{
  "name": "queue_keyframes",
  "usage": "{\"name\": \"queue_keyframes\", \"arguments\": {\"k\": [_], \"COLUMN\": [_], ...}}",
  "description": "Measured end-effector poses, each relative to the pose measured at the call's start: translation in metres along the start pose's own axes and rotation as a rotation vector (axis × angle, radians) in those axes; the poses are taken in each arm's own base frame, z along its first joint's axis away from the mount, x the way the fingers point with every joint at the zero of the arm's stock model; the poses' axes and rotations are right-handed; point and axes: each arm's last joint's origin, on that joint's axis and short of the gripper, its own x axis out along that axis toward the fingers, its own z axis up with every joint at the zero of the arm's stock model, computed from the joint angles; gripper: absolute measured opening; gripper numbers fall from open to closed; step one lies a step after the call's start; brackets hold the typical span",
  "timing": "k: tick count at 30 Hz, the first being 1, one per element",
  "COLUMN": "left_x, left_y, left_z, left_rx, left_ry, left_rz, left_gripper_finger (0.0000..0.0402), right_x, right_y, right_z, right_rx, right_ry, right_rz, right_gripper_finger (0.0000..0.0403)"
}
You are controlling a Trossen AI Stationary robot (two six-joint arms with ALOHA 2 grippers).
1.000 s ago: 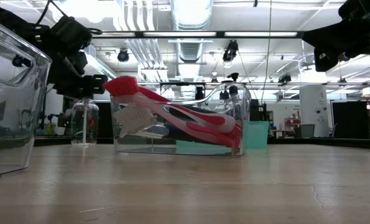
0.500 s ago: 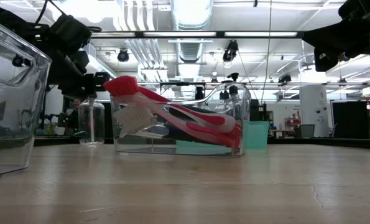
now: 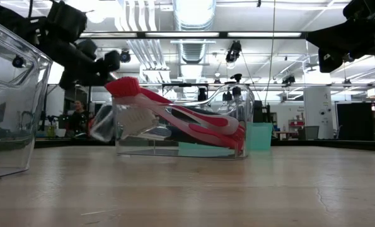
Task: Pick & Place Kitchen Sink Supplies
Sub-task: Put the transparent soap dispenser into the green bin
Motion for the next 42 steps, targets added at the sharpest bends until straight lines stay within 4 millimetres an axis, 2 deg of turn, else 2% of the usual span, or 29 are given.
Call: {"name": "queue_keyframes", "arguments": {"k": [6, 10, 16, 23, 28, 34, 38, 42], "left_x": [0.0, 0.0, 0.0, 0.0, 0.001, 0.004, 0.022, 0.048], "left_y": [-0.014, -0.02, -0.02, -0.027, -0.036, -0.04, -0.046, -0.052], "left_z": [0.019, 0.028, 0.028, 0.034, 0.042, 0.044, 0.048, 0.043], "left_rx": [-0.137, -0.109, -0.065, 0.082, 0.187, 0.267, 0.185, 0.084], "left_ry": [-0.001, -0.011, -0.013, 0.068, 0.222, 0.493, 0.534, 0.673], "left_rz": [-0.168, -0.227, -0.224, -0.33, -0.403, -0.338, -0.299, -0.294], "left_gripper_finger": [0.0039, 0.0005, 0.0009, 0.0017, 0.007, 0.0191, 0.0267, 0.0305], "right_x": [0.0, 0.0, 0.0, 0.0, 0.0, 0.0, 0.0, 0.0], "right_y": [0.0, 0.0, 0.0, 0.0, 0.0, 0.0, 0.0, 0.0], "right_z": [0.0, 0.0, 0.0, 0.0, 0.0, 0.0, 0.0, 0.0], "right_rx": [0.0, 0.0, 0.0, 0.001, 0.001, 0.001, 0.001, 0.0], "right_ry": [0.0, 0.0, 0.0, 0.0, 0.0, 0.0, 0.0, 0.0], "right_rz": [0.0, 0.0, 0.0, 0.0, 0.0, 0.0, 0.0, 0.0], "right_gripper_finger": [0.0008, 0.0008, 0.0008, 0.0008, 0.0008, 0.0008, 0.0008, 0.0008]}}
